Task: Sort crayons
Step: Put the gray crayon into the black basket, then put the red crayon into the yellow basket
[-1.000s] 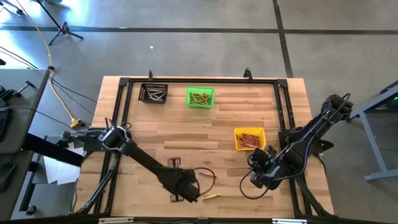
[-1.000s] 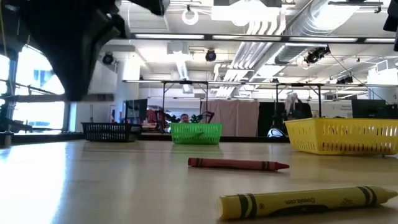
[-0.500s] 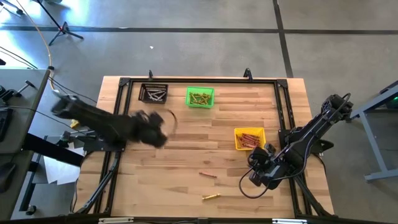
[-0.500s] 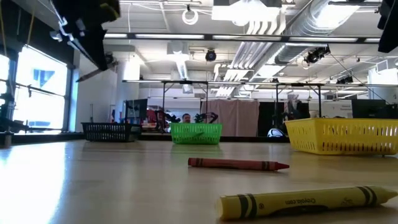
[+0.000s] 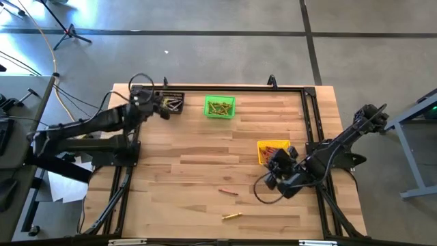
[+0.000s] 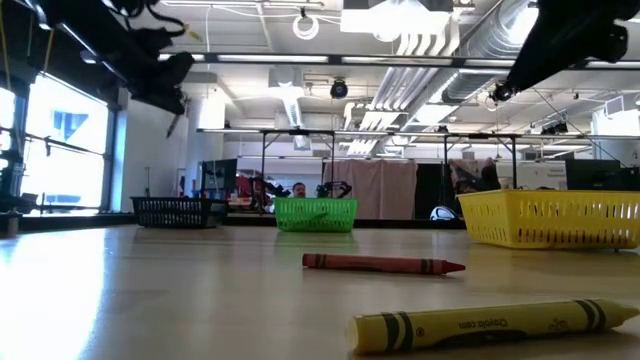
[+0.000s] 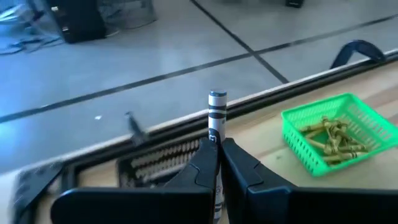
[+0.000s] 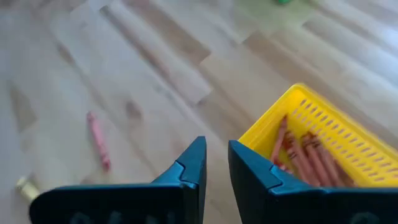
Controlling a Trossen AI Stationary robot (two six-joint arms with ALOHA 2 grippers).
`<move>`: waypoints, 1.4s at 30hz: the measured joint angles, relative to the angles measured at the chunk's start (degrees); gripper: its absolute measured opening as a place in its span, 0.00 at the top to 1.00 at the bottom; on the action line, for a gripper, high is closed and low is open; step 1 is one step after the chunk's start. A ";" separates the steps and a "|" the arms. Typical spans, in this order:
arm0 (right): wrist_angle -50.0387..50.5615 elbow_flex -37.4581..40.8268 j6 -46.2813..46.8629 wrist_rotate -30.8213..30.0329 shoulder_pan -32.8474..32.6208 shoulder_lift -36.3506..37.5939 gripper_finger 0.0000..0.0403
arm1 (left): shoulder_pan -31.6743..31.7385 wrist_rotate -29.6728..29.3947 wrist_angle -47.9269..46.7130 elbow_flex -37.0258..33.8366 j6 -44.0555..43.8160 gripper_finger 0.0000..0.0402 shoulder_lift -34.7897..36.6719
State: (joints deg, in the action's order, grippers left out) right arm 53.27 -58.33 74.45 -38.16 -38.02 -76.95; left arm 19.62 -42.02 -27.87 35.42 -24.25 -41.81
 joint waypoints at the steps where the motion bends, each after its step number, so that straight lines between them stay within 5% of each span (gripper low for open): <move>1: 0.04 0.00 0.01 -0.43 1.00 0.00 0.87 | 3.06 3.33 3.58 -1.05 3.07 1.00 -0.53; 12: 0.29 0.00 -1.42 1.02 9.58 0.00 0.87 | 27.18 27.67 17.90 -4.75 10.43 0.98 -12.75; 25: 0.28 0.00 -1.26 1.98 13.71 0.00 0.87 | 29.44 33.72 20.15 -4.74 16.43 0.82 -19.55; 29: 0.28 0.00 -1.24 1.96 14.15 0.00 0.87 | 29.49 47.84 20.86 -4.74 14.29 0.79 -18.36; 34: 0.28 0.00 -1.41 1.96 14.50 0.00 0.87 | 25.79 84.25 24.27 -4.72 5.30 0.79 -18.06; 36: 0.28 0.00 -1.41 1.96 14.54 0.00 0.87 | 21.24 92.68 25.14 -4.71 1.95 0.80 -18.04; 39: 0.27 0.00 -1.41 1.96 14.54 0.00 0.87 | 11.78 93.08 25.17 -4.70 1.05 0.81 -18.08; 42: 0.27 0.00 -1.41 1.96 14.54 0.00 0.87 | 1.26 86.98 25.33 -4.69 3.75 0.81 -18.42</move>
State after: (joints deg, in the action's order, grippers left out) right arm 53.54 -58.33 73.03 -36.20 -23.49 -76.95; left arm 20.88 44.96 -2.54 30.73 -20.50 -60.23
